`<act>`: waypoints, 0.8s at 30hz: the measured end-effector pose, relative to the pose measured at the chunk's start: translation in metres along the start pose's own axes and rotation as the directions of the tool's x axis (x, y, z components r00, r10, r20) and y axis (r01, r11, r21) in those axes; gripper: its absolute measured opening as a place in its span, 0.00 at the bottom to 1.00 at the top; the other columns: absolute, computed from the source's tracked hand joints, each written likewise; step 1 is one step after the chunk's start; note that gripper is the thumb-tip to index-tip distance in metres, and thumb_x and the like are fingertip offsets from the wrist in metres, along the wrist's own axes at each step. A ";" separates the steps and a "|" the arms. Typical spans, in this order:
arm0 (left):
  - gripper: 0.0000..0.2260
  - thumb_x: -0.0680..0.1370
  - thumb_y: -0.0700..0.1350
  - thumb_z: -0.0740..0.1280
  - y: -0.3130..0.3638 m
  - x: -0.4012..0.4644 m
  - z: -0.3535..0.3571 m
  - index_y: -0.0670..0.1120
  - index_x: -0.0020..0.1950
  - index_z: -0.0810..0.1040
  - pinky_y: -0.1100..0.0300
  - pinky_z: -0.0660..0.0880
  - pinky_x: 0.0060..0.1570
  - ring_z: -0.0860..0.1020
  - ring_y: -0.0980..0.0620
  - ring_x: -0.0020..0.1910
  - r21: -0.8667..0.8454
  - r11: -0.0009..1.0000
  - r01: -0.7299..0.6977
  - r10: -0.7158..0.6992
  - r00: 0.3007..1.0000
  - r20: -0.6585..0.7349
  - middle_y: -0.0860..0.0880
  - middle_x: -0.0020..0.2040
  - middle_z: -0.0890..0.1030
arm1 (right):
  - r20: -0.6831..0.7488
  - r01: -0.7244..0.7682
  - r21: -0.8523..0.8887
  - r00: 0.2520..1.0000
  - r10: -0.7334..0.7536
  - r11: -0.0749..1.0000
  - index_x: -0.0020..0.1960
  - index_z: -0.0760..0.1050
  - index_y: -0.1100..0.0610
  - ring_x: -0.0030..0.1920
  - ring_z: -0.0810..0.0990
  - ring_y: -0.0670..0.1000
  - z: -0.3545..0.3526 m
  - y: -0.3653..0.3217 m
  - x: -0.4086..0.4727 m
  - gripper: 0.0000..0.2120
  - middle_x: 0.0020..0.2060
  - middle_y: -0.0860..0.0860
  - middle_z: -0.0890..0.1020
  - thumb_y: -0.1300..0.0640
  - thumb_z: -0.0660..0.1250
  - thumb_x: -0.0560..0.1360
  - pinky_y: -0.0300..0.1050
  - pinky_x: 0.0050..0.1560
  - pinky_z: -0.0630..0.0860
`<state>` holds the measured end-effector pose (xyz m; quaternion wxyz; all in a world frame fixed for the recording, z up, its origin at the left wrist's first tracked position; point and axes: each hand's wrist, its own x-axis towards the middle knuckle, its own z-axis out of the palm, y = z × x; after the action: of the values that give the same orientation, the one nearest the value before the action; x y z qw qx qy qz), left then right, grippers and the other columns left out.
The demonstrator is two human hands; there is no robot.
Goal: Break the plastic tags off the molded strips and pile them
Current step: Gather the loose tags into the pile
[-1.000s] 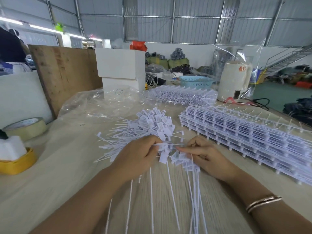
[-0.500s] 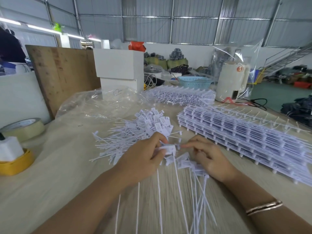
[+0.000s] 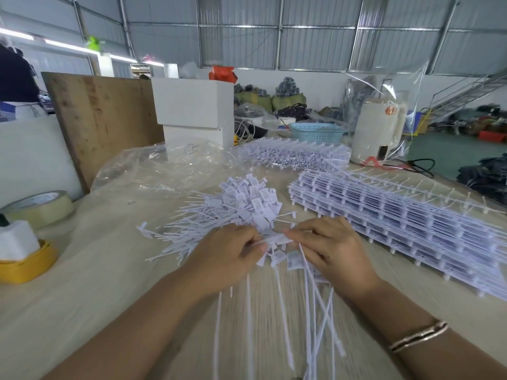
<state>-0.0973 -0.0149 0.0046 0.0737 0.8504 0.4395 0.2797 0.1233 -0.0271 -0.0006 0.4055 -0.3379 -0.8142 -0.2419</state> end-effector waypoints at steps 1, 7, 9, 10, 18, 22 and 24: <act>0.09 0.78 0.55 0.60 0.000 0.000 0.001 0.52 0.42 0.70 0.60 0.62 0.35 0.70 0.59 0.35 0.009 1.000 -0.008 0.008 1.000 0.003 0.56 0.34 0.72 | 0.016 -0.004 -0.021 1.000 0.005 1.000 0.50 0.83 0.53 0.38 0.81 0.51 0.001 0.000 0.000 0.12 0.42 0.49 0.84 0.51 0.63 0.74 0.44 0.39 0.65; 0.09 0.78 0.51 0.63 -0.002 0.002 0.000 0.58 0.40 0.66 0.63 0.60 0.34 0.70 0.55 0.35 -0.042 0.997 -0.068 0.067 0.997 -0.026 0.56 0.35 0.71 | 0.176 -0.206 0.165 0.968 0.176 0.965 0.49 0.83 0.51 0.40 0.81 0.47 0.003 0.000 -0.001 0.10 0.40 0.44 0.83 0.48 0.66 0.74 0.48 0.45 0.67; 0.07 0.78 0.50 0.64 -0.002 0.002 0.002 0.56 0.41 0.69 0.64 0.60 0.36 0.70 0.56 0.35 -0.042 0.996 -0.083 0.081 0.996 -0.041 0.57 0.36 0.72 | 0.251 -0.335 0.296 0.931 0.266 0.894 0.47 0.83 0.52 0.39 0.79 0.43 0.004 -0.001 -0.002 0.09 0.38 0.44 0.83 0.50 0.67 0.74 0.51 0.45 0.69; 0.05 0.78 0.50 0.65 -0.002 0.002 0.002 0.53 0.43 0.71 0.65 0.60 0.36 0.70 0.57 0.35 -0.031 0.995 -0.092 0.090 0.995 -0.051 0.57 0.36 0.72 | 0.264 -0.399 0.350 0.910 0.320 0.848 0.44 0.83 0.54 0.37 0.79 0.44 0.004 -0.002 -0.002 0.10 0.36 0.45 0.83 0.50 0.65 0.74 0.49 0.43 0.70; 0.06 0.79 0.53 0.61 -0.011 0.000 -0.001 0.52 0.46 0.72 0.66 0.62 0.31 0.70 0.57 0.31 -0.097 0.993 -0.070 0.059 0.992 -0.112 0.54 0.34 0.73 | 0.264 -0.551 0.445 0.834 0.485 0.706 0.51 0.82 0.53 0.39 0.78 0.40 -0.009 0.019 -0.009 0.13 0.37 0.40 0.82 0.68 0.68 0.73 0.31 0.39 0.72; 0.06 0.79 0.50 0.62 -0.008 0.001 0.001 0.50 0.51 0.77 0.64 0.65 0.37 0.72 0.56 0.36 -0.083 0.994 -0.075 0.067 0.993 -0.096 0.53 0.42 0.75 | 0.421 -0.375 0.278 0.875 0.239 0.884 0.58 0.79 0.52 0.41 0.75 0.48 -0.006 0.028 -0.015 0.19 0.40 0.51 0.77 0.67 0.72 0.70 0.46 0.47 0.73; 0.08 0.78 0.50 0.64 -0.007 0.001 0.001 0.49 0.53 0.79 0.62 0.67 0.38 0.74 0.54 0.37 -0.091 0.993 -0.071 0.064 0.994 -0.086 0.51 0.43 0.75 | 0.519 -0.350 0.174 0.827 0.216 0.920 0.58 0.79 0.47 0.46 0.73 0.48 -0.006 0.030 -0.016 0.19 0.42 0.46 0.75 0.65 0.68 0.72 0.49 0.51 0.66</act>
<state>-0.1014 -0.0097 0.0019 0.0858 0.8481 0.3995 0.3373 0.1561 -0.0167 -0.0071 0.2585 -0.4493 -0.8548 0.0247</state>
